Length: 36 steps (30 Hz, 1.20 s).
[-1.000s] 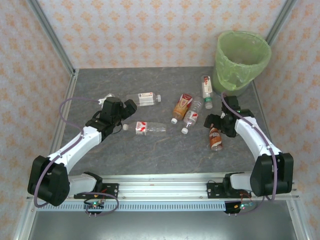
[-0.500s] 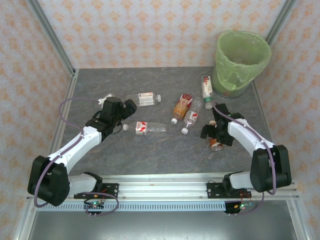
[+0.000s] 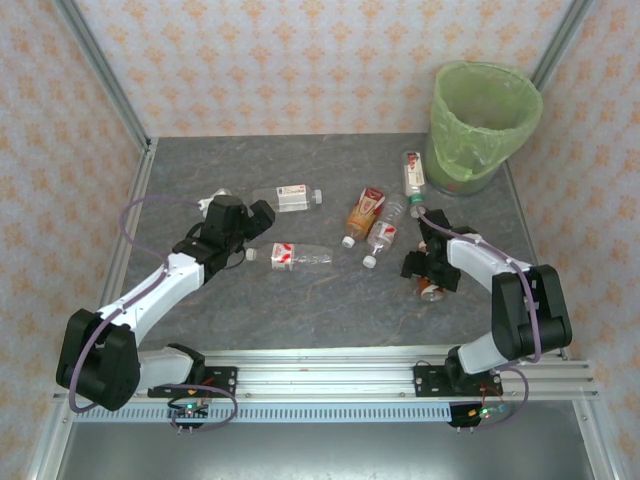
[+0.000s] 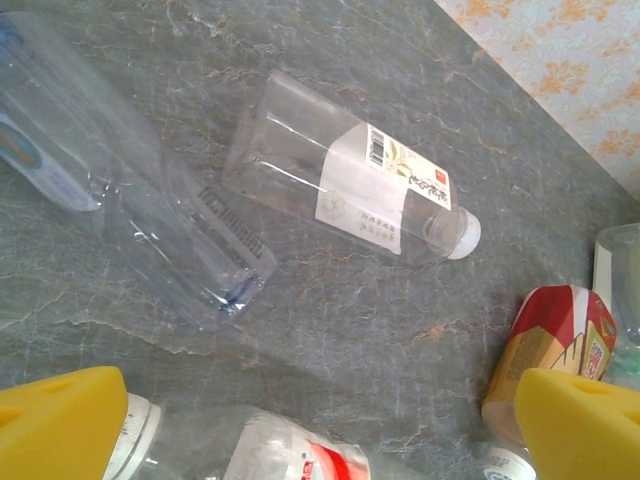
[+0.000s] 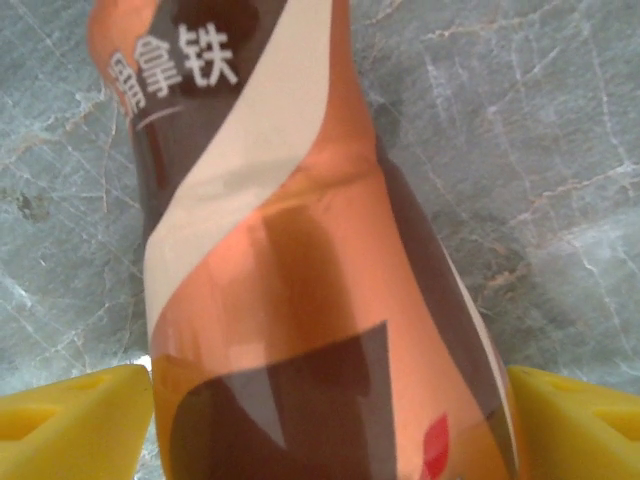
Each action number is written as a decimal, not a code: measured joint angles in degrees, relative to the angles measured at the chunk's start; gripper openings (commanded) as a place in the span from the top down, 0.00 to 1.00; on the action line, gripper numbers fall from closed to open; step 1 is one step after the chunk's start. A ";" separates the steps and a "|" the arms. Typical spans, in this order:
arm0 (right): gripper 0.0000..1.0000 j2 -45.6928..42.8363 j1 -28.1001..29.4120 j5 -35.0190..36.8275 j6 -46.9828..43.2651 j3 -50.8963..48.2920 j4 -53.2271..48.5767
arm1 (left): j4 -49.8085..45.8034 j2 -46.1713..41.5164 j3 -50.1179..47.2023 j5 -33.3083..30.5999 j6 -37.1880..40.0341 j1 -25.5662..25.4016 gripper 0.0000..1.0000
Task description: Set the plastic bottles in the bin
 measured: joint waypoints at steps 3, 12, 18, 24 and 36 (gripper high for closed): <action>0.20 0.11 0.00 0.00 0.83 -0.74 0.83 | 0.22 -0.70 -1.03 -0.07 0.02 0.00 0.00; 0.28 0.11 0.00 -0.09 1.51 -1.51 1.14 | 1.01 -1.07 -1.33 -0.07 0.00 0.00 0.00; 0.39 0.11 -0.04 0.04 1.57 -1.53 1.16 | 1.01 -1.05 -1.33 -0.07 -0.04 0.00 0.00; 0.44 -1.27 0.11 -0.50 1.90 -2.03 2.32 | 1.03 -1.05 -1.33 0.00 0.15 0.00 0.00; 0.50 -9.33 0.11 0.04 3.30 -4.42 6.47 | 2.34 0.50 -1.27 1.46 0.39 0.00 0.00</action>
